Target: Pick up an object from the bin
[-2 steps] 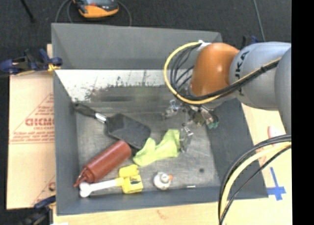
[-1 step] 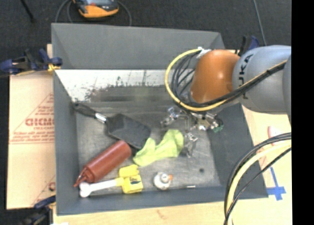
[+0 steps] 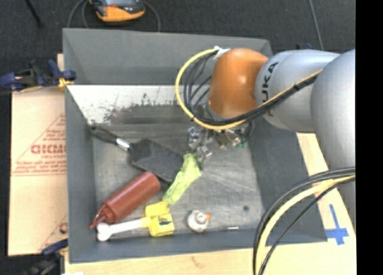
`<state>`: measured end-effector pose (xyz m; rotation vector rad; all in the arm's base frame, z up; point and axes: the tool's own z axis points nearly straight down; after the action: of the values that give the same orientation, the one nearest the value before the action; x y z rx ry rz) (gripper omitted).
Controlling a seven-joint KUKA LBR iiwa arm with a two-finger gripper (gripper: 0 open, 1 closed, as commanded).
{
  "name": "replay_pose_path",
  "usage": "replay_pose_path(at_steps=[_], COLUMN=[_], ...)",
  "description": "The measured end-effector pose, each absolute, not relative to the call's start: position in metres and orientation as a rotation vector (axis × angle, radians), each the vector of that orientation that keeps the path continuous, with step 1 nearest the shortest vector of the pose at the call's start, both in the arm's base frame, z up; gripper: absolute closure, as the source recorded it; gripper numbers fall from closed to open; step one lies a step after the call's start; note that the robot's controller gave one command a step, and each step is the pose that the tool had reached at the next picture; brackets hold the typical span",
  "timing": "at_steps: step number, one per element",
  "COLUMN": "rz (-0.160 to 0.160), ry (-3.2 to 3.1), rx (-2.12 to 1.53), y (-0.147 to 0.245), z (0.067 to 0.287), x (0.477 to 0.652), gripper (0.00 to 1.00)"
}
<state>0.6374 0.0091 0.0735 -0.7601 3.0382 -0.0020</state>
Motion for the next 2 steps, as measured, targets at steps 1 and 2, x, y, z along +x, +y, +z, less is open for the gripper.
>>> replay_pose_path(at_steps=[1,2], rz=[-0.002,0.001], ry=[3.038,3.043], rx=[-0.761,-0.789], y=[0.009,0.008], z=[0.073,0.119], x=[0.637,0.633], gripper=[1.0,1.0])
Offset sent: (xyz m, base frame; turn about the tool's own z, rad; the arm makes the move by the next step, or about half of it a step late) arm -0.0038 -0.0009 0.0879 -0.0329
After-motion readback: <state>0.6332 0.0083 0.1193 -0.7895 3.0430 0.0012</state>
